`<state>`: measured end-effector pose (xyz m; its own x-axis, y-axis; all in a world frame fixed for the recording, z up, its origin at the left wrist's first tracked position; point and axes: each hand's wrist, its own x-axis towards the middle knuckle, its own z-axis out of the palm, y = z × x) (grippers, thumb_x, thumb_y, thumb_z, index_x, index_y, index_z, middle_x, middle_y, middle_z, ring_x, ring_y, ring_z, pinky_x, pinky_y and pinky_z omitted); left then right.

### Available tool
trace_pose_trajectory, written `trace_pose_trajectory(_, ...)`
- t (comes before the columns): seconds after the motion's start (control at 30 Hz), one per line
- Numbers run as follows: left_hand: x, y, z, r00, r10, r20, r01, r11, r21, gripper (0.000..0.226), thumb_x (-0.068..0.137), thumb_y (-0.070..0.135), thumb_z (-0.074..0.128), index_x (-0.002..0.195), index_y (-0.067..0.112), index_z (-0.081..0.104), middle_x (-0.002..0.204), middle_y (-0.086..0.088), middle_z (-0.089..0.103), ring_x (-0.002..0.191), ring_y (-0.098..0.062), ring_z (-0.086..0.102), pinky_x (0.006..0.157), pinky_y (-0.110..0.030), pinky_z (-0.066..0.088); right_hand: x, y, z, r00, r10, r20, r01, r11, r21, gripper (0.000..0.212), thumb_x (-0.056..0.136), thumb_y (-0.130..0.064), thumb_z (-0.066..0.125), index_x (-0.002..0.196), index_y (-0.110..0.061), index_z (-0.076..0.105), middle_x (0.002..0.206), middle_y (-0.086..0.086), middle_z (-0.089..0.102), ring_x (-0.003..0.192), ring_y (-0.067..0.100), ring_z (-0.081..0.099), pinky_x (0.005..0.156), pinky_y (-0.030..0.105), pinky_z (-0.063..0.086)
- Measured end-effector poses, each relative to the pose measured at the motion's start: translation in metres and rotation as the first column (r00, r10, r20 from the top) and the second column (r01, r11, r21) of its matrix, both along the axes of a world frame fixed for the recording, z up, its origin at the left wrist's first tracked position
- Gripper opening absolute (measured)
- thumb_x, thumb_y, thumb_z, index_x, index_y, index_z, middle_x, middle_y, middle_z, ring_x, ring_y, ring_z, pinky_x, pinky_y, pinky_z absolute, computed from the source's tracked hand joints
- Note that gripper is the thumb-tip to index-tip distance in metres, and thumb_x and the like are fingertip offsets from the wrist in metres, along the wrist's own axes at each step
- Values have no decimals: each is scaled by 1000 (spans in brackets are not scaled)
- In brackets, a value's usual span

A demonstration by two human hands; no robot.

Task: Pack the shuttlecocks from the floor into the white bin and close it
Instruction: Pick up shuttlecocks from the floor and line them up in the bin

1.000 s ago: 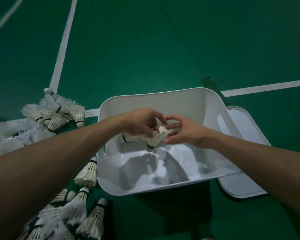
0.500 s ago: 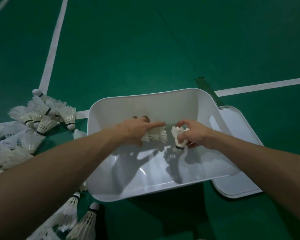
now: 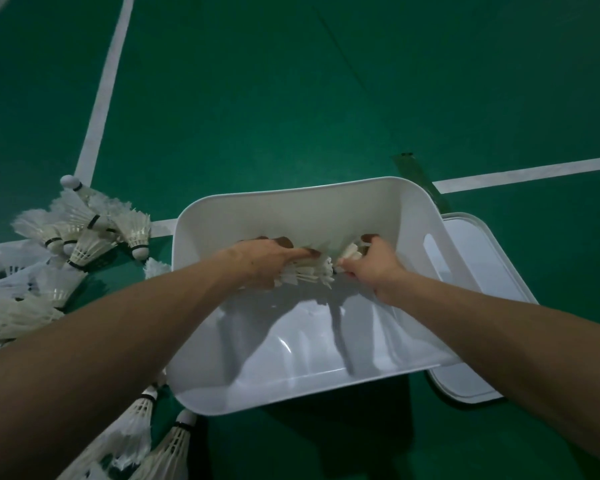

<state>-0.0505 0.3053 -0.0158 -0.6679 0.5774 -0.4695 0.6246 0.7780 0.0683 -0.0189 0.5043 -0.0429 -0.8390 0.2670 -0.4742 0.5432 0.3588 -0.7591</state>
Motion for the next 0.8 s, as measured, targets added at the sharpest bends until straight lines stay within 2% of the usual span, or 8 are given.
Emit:
trace_pose_trajectory(0.1,-2,0,-4,999,11,30,-12,999,35,87,82,20,62,146,47,10,124,-8,52,100,-27,56,83,-37,48,0,-12,1,995,-7,97,18,993,-113,35,86,-15,70,106,-13,42,93,4,53,77,18,57,62,30,53)
trace_pose_trajectory(0.2,-5,-2,-6,993,86,86,-94,991,99,91,80,21,65,148,44,9,139,-8,45,118,-29,51,97,-37,43,0,-20,6,975,-8,223,59,972,-227,6,95,-18,58,91,-14,55,84,4,57,65,13,53,57,25,45)
trace_pose_trajectory(0.3,-5,-3,0,980,133,147,-152,980,129,83,84,22,65,150,36,15,150,-4,36,132,-25,40,107,-32,34,-2,-18,8,966,-14,259,90,954,-287,18,96,-22,55,112,-15,57,109,2,56,95,18,54,85,35,49)
trace_pose_trajectory(0.37,-5,-4,9,966,200,163,-227,959,171,69,87,21,63,146,27,29,147,-2,40,128,-22,44,103,-29,34,-3,-14,8,970,3,243,71,953,-294,22,95,-26,57,115,-17,58,122,-2,56,110,19,51,99,39,43)
trace_pose_trajectory(0.43,-2,-6,18,921,366,137,-389,887,249,50,87,19,60,135,21,46,133,-5,55,106,-22,54,89,-28,42,-2,-10,5,979,45,201,10,964,-265,21,91,-33,62,108,-20,58,116,-2,56,104,18,52,98,37,42)
trace_pose_trajectory(0.53,9,-12,24,777,594,207,-628,752,199,32,87,18,55,119,14,56,114,-9,62,87,-24,56,75,-31,51,2,-4,1,984,158,83,-156,987,-30,35,80,-40,74,98,-12,66,97,1,66,84,16,63,83,32,51)
trace_pose_trajectory(0.63,25,-14,19,679,648,344,-706,706,64,34,87,17,54,120,10,55,109,-15,61,95,-34,64,75,-38,57,4,-6,-3,987,162,0,-162,986,29,32,75,-28,81,98,-11,67,87,2,70,77,17,66,73,32,55)
trace_pose_trajectory(0.8,21,-8,15,739,612,280,-657,748,98,49,91,18,55,138,15,43,132,-13,52,114,-31,52,96,-34,46,-5,-19,-7,992,126,-2,-126,991,53,21,79,-2,69,92,-13,56,80,7,63,76,28,66,79,48,57)
